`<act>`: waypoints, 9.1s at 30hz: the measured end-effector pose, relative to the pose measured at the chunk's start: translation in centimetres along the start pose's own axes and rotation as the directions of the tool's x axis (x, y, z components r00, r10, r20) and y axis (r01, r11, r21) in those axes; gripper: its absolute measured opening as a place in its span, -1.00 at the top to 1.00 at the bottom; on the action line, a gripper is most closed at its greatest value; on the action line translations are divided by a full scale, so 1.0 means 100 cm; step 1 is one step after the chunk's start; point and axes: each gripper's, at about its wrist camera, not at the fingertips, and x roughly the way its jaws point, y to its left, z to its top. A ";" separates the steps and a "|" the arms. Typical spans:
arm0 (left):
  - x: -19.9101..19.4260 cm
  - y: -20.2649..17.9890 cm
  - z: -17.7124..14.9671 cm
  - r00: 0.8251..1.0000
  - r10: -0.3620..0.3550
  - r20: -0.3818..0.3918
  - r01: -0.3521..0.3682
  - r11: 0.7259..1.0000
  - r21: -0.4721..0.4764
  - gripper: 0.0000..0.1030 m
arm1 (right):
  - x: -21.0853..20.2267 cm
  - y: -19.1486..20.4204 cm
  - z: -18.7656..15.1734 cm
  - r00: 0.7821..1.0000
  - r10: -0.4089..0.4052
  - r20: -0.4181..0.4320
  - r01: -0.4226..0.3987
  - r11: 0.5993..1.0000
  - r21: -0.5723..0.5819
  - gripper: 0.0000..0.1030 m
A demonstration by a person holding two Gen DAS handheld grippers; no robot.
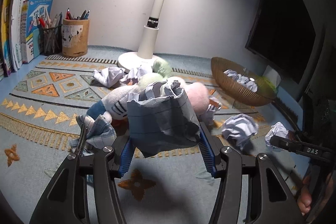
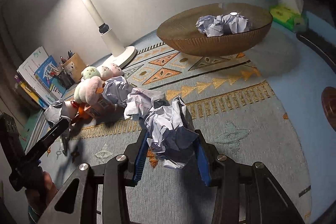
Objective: Organize objects
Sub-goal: 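Carry both papers to the brown glass bowl and open both grippers, then grasp grey checked paper with the left gripper while the right grasps white paper, then carry both papers to the bowl and open both grippers, then grasp the white plush cat with the left gripper while the right approaches a paper ball, then grasp a paper ball with the right gripper, carry both items into the bowl, release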
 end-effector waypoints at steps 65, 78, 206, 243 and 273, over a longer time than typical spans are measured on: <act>0.000 0.095 -0.008 0.972 0.093 -0.215 -0.104 0.994 -0.038 -0.84 | 0.038 0.034 0.015 0.998 0.022 0.058 -0.010 0.980 -0.199 -0.73; 0.024 0.093 -0.007 0.958 0.091 -0.271 -0.104 0.994 -0.031 0.61 | 0.069 0.053 0.016 0.998 -0.031 -0.052 0.019 0.979 -0.202 -0.78; 0.044 0.117 0.042 0.994 0.016 -0.104 -0.024 0.997 -0.079 -0.01 | 0.090 0.063 0.024 0.988 0.013 -0.153 -0.063 0.943 -0.327 0.06; 0.019 0.086 0.057 0.996 0.066 -0.053 -0.070 0.994 -0.084 -0.01 | 0.046 0.045 0.019 0.988 0.156 -0.002 -0.151 0.955 -0.256 0.10; 0.178 -0.161 0.163 0.977 -0.166 -0.135 0.180 0.979 0.094 -0.56 | 0.028 -0.074 0.218 0.991 0.003 0.135 -0.009 0.999 0.042 -0.21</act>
